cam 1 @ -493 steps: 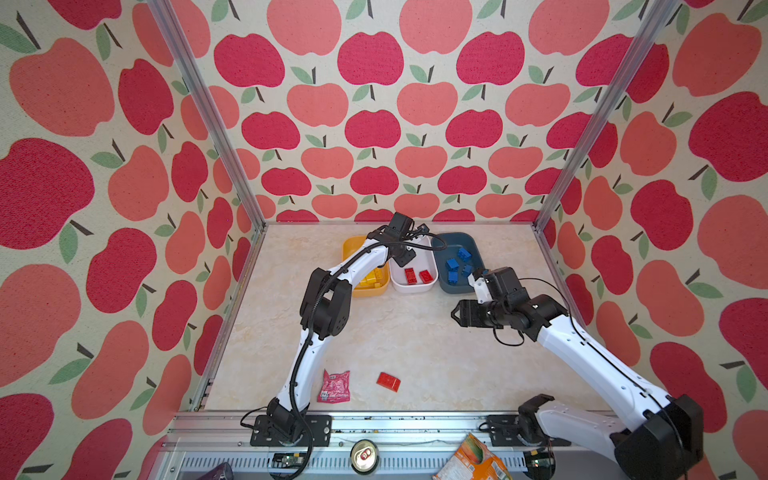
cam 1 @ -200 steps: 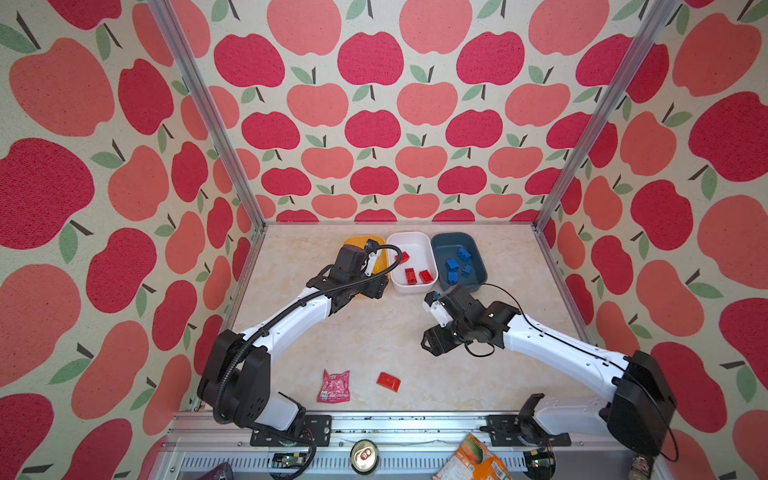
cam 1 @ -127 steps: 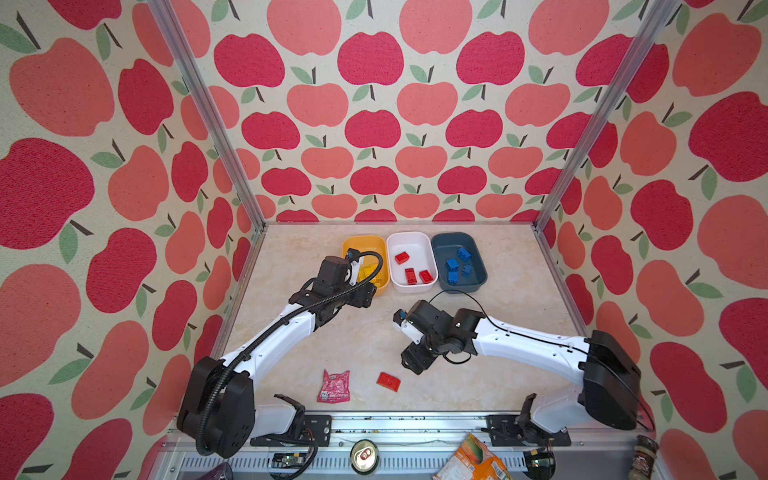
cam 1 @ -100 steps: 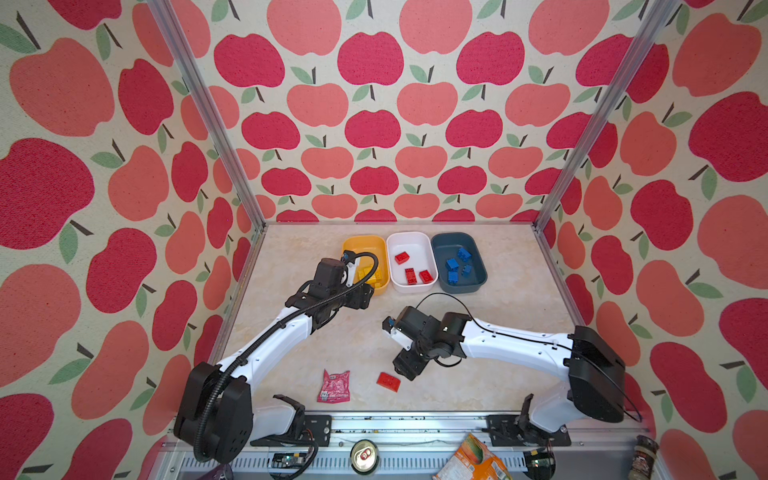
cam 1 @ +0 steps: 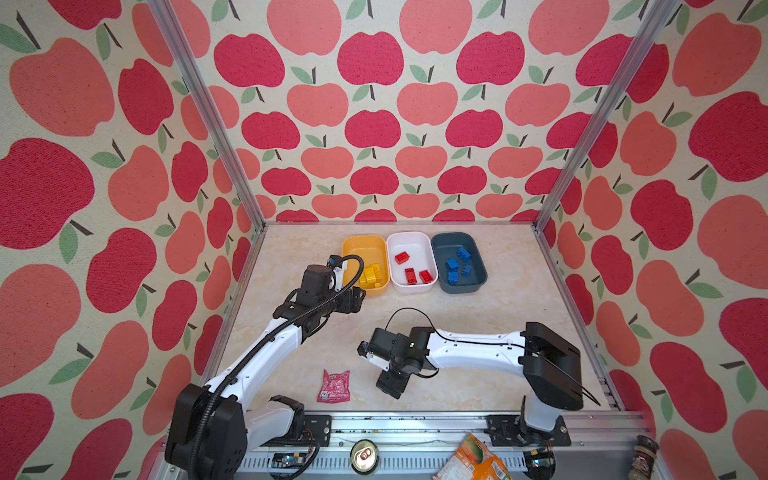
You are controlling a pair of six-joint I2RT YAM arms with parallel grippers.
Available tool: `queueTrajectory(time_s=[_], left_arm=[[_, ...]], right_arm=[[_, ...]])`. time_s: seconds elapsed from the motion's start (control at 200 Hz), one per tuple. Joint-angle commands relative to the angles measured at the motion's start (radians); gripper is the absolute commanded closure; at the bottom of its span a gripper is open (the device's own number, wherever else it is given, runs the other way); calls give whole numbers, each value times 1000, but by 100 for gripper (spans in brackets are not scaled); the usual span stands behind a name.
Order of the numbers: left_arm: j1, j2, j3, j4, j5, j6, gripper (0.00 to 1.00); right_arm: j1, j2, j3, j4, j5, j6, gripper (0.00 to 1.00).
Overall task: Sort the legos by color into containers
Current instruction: 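Raise the left gripper away while the right gripper reaches toward the red curved brick, then close the right gripper on the red curved brick and lift it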
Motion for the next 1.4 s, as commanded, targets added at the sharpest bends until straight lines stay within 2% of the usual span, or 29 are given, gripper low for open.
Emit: queueTrajectory(time_s=[0.0,0.545,0.63,0.71,1.056,1.396], left_arm=[[8,-13,-11,7,19,-15,16],[28,0,-16,25,35,-25,16],[30,0,-16,24,35,-26,16],[30,-3,-17,25,36,-27,16],[36,0,-18,29,40,-28,16],[37,-4,-22,30,42,-35,15]], right_arm=[[11,41,52,-51,29,-37,23],[33,132,107,-103,40,-78,39],[35,140,113,-103,43,-77,45],[34,145,118,-104,46,-75,46],[35,156,126,-113,61,-74,70],[34,112,120,-120,102,-53,75]])
